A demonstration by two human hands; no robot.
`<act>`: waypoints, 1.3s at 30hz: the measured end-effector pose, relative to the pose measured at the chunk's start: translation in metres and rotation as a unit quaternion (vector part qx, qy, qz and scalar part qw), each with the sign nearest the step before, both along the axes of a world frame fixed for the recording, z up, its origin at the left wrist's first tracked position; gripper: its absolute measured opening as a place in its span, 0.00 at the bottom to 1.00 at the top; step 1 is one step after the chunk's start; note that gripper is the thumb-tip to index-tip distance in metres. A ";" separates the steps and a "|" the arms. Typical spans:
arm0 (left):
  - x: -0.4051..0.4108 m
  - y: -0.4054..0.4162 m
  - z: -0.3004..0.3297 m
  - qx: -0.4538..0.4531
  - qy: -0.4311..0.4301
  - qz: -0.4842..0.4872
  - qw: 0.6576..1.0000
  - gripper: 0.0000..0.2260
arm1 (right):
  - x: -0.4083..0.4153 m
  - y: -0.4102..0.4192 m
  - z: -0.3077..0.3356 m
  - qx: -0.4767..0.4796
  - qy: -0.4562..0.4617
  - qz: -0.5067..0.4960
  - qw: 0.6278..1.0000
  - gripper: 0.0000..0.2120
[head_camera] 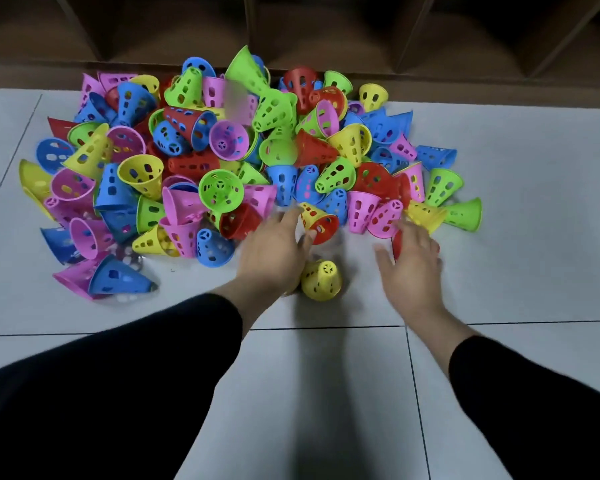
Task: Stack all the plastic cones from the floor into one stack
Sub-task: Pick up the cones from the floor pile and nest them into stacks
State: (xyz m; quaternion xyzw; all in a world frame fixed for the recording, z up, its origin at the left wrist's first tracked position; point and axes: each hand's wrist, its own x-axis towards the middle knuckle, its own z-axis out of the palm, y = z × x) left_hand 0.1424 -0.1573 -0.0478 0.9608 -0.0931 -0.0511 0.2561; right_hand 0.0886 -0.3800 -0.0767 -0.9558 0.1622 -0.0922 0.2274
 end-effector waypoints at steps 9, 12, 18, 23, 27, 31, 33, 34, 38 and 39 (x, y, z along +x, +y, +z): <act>0.060 -0.028 -0.002 0.293 0.071 -0.250 0.920 0.38 | 0.018 -0.066 -0.010 -0.072 0.256 0.086 0.960 0.39; 0.066 -0.025 -0.007 0.334 0.028 -0.297 0.894 0.45 | 0.013 -0.061 -0.015 -0.126 0.235 0.089 0.960 0.34; 0.074 -0.030 -0.007 0.376 -0.004 -0.361 0.854 0.39 | 0.005 -0.066 -0.020 -0.193 0.225 0.110 0.949 0.42; 0.075 -0.032 -0.004 0.390 -0.010 -0.334 0.858 0.18 | 0.003 -0.076 -0.022 -0.236 0.202 0.139 0.940 0.41; 0.078 -0.022 0.003 0.295 0.039 -0.288 0.910 0.18 | 0.001 -0.075 -0.021 -0.208 0.190 0.147 0.948 0.38; 0.074 -0.007 0.009 0.146 0.030 -0.219 0.964 0.22 | 0.001 -0.076 -0.017 -0.165 0.188 0.173 0.953 0.35; 0.069 -0.004 0.013 0.066 0.017 -0.163 0.984 0.21 | 0.004 -0.080 -0.013 -0.142 0.186 0.192 0.953 0.34; 0.067 -0.002 0.015 0.033 0.017 -0.134 0.990 0.20 | 0.007 -0.083 -0.010 -0.131 0.178 0.193 0.956 0.33; 0.055 0.002 0.021 -0.065 0.055 -0.069 0.994 0.18 | 0.018 -0.085 0.004 -0.039 0.148 0.189 0.970 0.37; 0.051 0.004 0.022 -0.077 0.060 -0.074 0.992 0.18 | 0.020 -0.081 0.009 -0.003 0.148 0.199 0.969 0.38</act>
